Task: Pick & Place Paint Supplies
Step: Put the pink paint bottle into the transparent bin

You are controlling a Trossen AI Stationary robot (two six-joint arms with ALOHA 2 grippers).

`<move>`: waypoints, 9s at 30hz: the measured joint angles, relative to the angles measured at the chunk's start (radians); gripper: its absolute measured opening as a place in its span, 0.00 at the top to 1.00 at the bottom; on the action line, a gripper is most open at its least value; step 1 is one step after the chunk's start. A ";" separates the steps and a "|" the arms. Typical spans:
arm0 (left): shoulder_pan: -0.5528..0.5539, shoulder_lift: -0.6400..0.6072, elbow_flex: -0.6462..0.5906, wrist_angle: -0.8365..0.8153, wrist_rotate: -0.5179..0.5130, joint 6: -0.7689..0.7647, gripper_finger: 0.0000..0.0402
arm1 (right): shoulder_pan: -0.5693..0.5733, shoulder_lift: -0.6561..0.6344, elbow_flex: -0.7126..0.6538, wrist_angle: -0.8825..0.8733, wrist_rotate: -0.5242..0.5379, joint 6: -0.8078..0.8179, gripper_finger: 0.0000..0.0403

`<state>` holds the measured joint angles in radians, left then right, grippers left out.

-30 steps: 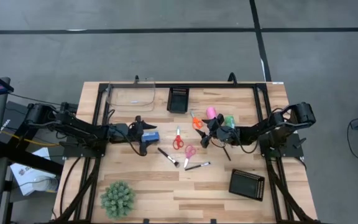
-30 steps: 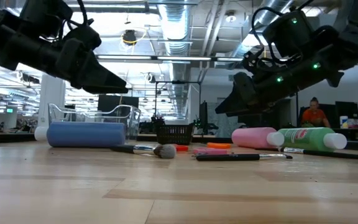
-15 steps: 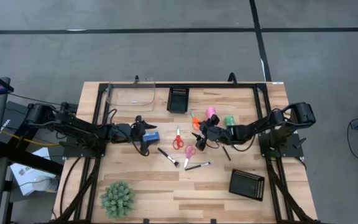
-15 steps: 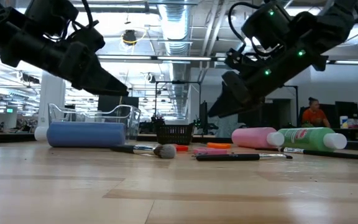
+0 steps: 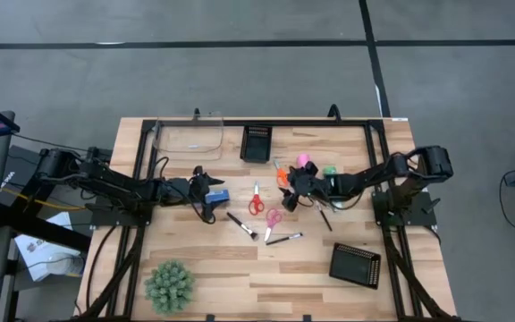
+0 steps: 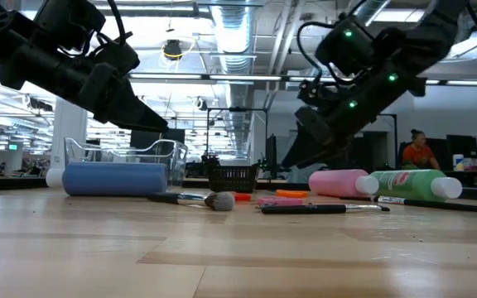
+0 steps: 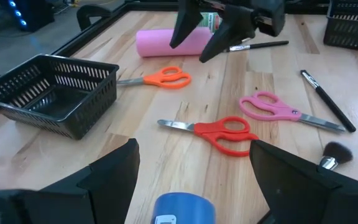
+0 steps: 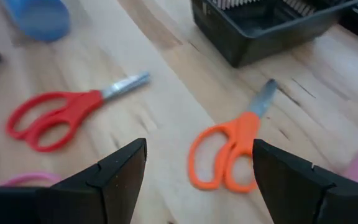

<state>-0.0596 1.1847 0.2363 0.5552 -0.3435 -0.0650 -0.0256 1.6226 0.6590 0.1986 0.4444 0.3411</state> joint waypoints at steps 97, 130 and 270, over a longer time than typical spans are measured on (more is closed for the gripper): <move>0.000 0.000 0.011 0.455 0.272 -0.022 0.26 | 0.164 0.108 0.327 0.267 -0.144 -0.294 0.66; 0.026 0.196 0.202 0.533 0.325 0.070 0.56 | 0.173 0.116 0.330 0.411 -0.234 -0.360 0.60; -0.018 -0.370 -0.165 0.298 0.178 0.075 0.57 | 0.078 0.219 0.812 -0.550 -0.405 -0.318 0.75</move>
<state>-0.0776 0.8150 0.0715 0.8536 -0.1653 0.0096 0.0528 1.8415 1.4710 -0.3518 0.0398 0.0227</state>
